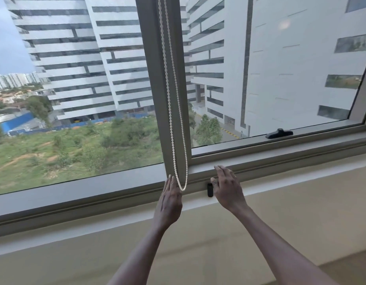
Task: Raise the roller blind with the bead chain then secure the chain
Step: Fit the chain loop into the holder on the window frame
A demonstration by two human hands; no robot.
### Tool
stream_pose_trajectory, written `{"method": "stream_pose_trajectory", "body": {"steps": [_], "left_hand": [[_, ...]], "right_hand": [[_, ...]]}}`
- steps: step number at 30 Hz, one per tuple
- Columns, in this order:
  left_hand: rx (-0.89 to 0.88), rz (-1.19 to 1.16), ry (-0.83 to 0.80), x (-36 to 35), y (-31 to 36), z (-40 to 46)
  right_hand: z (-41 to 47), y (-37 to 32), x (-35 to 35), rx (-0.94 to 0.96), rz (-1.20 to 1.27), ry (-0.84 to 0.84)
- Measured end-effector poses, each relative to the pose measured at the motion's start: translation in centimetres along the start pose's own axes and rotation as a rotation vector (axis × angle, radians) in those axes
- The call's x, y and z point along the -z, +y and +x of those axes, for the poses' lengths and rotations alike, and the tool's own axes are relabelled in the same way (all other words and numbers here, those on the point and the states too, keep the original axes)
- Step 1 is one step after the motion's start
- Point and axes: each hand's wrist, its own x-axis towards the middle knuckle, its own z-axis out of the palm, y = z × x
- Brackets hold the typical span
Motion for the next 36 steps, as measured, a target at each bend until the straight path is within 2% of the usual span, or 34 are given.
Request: {"method": "stream_pose_trajectory", "body": {"steps": [10,18,26,36], "left_hand": [[0.152,-0.079,0.057,-4.9,0.7,1.3],[0.311,-0.146,-0.045,-8.6,1.5,1.9],[0.334,-0.164,-0.036,-11.2,2.9,2.4],[0.418,-0.251,-0.073,-12.3,3.3,2.4]], "right_hand": [[2.0,5.7,-2.1,0.009,0.075,-0.228],[2.9,7.9,-4.8,0.05,0.112,-0.367],[3.7,8.5,-6.8,0.123,0.167,-0.372],[3.5,7.5,-7.4,0.073,0.301,-0.292]]}}
